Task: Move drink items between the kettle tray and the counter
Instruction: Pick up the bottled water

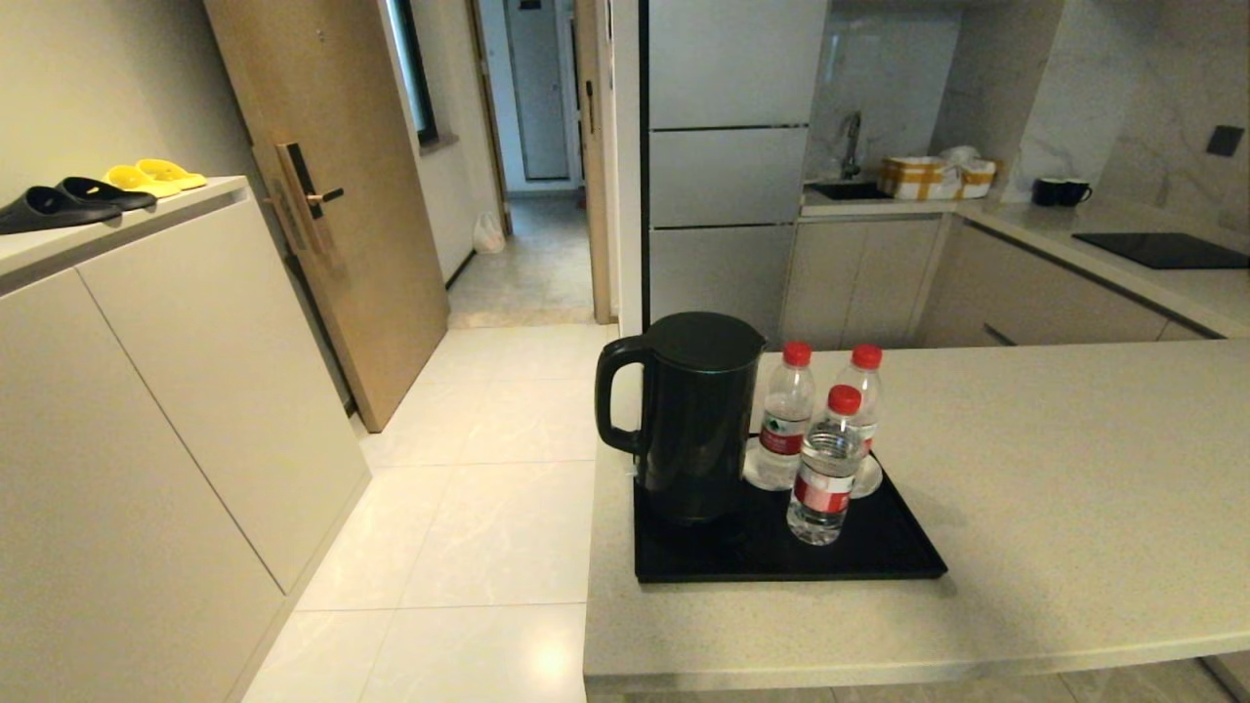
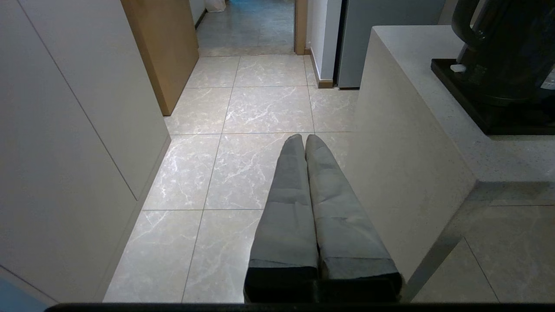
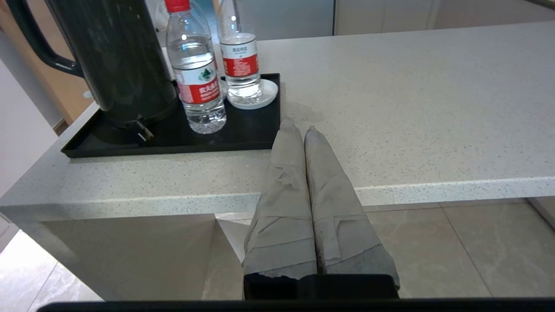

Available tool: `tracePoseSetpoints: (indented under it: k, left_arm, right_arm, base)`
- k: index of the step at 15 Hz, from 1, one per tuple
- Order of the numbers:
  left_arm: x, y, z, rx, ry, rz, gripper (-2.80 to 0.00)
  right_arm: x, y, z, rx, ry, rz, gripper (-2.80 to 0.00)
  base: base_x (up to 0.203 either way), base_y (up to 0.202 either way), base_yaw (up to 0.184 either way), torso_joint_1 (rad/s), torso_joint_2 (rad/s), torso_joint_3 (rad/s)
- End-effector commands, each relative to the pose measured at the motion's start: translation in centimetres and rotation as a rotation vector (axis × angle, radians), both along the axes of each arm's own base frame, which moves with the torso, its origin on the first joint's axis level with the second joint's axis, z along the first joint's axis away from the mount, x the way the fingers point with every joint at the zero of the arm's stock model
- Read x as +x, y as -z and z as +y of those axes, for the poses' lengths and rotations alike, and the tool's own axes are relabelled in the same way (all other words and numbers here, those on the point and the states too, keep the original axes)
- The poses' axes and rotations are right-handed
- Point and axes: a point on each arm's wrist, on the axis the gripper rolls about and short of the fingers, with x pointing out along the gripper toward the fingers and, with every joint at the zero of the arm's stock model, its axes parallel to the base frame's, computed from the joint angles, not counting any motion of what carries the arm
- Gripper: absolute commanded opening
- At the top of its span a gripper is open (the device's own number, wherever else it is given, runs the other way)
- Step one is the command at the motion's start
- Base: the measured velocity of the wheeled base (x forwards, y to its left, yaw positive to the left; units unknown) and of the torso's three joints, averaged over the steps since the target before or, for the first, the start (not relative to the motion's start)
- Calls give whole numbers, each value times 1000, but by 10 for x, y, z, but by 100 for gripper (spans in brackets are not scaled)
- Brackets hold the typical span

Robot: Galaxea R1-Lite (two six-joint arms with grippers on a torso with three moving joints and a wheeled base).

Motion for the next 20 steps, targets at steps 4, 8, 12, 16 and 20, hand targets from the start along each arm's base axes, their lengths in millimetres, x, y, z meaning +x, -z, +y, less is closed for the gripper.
tracePoseSetpoints:
  k: [4, 8, 12, 16, 20]
  left_arm:
    - [0, 0, 0, 0, -2, 2, -280]
    - [0, 0, 0, 0, 0, 2, -280]
    - [0, 0, 0, 0, -1, 2, -280]
    - [0, 0, 0, 0, -1, 2, -280]
    - [0, 0, 0, 0, 0, 2, -280]
  right_arm:
    - [0, 0, 0, 2, 1, 3, -280]
    - [0, 0, 0, 3, 1, 1, -280]
    - [0, 1, 0, -58, -3, 3, -280]
    - [-3, -12, 0, -50, 3, -5, -280]
    - [12, -127, 0, 70, 8, 48, -280]
  base:
    - [0, 0, 0, 0, 0, 0]
    - [0, 0, 0, 0, 0, 0]
    - [0, 0, 0, 0, 0, 0]
    - [0, 0, 0, 0, 0, 0]
    - [0, 0, 0, 0, 0, 0]
